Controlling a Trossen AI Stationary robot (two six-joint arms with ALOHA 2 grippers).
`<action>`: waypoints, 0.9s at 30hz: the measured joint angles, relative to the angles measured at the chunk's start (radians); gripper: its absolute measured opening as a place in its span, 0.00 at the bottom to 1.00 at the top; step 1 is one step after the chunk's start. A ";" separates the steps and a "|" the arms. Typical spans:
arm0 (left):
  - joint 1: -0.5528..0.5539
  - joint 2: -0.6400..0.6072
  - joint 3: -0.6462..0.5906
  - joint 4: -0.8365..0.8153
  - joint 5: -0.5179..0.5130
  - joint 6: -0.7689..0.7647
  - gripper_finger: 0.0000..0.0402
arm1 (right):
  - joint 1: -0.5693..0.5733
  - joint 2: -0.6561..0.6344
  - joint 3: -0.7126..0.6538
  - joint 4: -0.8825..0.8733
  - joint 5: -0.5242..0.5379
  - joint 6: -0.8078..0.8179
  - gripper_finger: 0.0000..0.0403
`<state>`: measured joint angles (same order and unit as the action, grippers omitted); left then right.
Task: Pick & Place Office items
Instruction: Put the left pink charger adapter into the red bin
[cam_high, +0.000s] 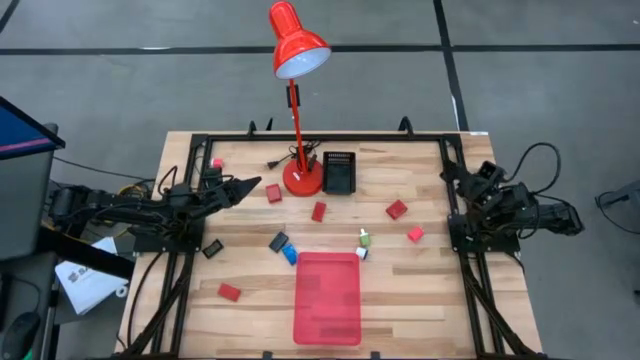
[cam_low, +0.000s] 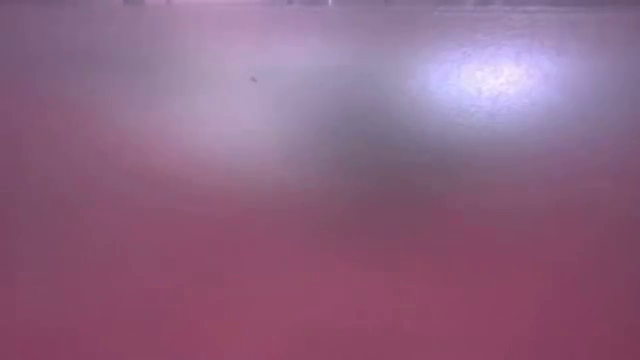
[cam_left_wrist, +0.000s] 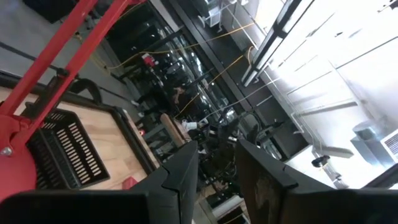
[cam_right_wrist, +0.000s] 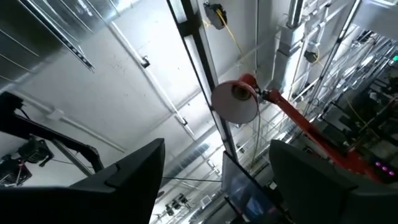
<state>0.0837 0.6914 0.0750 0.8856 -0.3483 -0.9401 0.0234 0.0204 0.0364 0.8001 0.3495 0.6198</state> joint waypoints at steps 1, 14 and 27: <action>0.000 0.000 0.000 0.001 0.010 0.003 0.26 | 0.000 0.000 0.000 -0.014 0.011 0.018 0.70; 0.002 -0.001 0.004 0.157 0.059 0.112 0.26 | 0.004 0.131 0.049 -0.007 0.018 0.129 0.70; 0.044 0.050 0.219 0.194 0.196 0.228 0.28 | -0.024 0.632 0.505 -0.042 -0.059 -0.103 0.70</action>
<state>0.1282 0.7414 0.2938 1.0792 -0.1521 -0.7119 -0.0010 0.6519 0.5413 0.7585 0.2902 0.5167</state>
